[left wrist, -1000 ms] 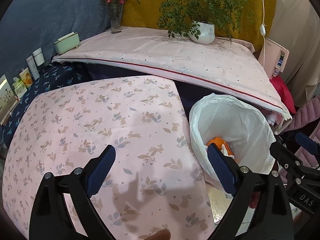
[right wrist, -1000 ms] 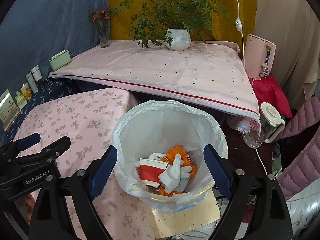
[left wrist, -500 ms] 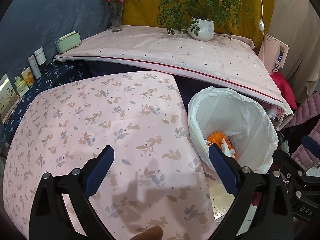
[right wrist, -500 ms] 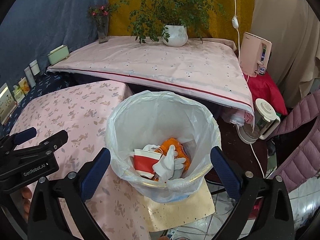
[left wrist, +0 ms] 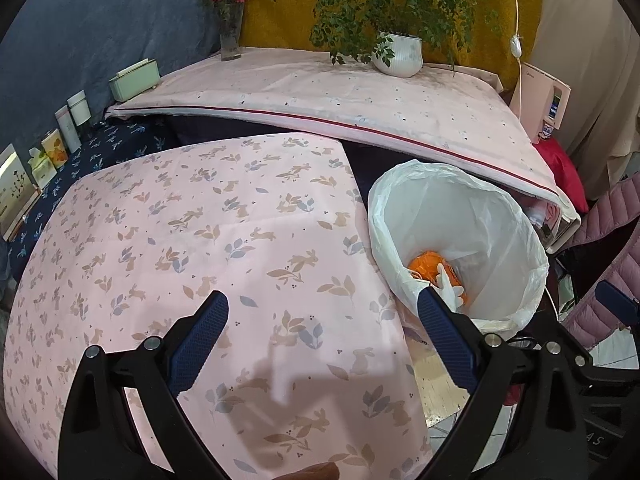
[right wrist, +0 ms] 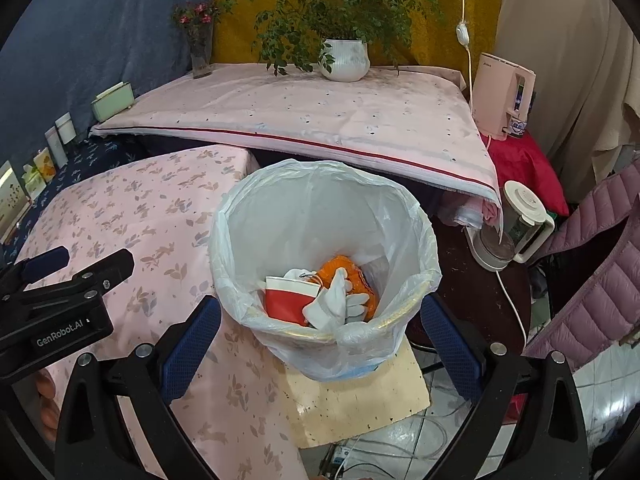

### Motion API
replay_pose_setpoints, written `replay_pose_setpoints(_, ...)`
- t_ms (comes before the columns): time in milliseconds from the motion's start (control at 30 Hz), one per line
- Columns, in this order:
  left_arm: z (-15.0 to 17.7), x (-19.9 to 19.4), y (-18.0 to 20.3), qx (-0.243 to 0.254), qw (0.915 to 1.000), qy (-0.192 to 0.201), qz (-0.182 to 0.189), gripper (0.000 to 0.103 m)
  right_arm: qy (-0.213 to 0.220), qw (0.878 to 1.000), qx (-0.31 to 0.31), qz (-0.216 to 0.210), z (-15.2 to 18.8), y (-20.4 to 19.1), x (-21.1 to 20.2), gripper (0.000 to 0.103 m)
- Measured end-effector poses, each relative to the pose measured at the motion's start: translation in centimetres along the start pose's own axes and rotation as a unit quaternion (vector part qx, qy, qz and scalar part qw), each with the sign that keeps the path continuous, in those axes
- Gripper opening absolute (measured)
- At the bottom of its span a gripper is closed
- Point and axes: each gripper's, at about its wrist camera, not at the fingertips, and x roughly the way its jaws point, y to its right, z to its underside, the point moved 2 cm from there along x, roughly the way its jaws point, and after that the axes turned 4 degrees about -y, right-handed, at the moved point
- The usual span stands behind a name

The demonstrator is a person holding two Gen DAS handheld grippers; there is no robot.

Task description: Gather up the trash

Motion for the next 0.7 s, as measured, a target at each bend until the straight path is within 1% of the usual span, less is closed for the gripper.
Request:
replay_pose_setpoints(333, 0.8, -0.2, -0.1, 0.005, 1.0000, -0.002, -0.002, 0.091, -0.006, 1.000, 0.001, -0.001, 1.1, -0.4, -0.1, 0.096)
replay_pose_setpoints(700, 1.2, -0.2, -0.1, 0.005, 1.0000, 0.000, -0.006, 0.091, -0.007, 1.000, -0.001, 0.002, 1.3, -0.5, 0.0, 0.096)
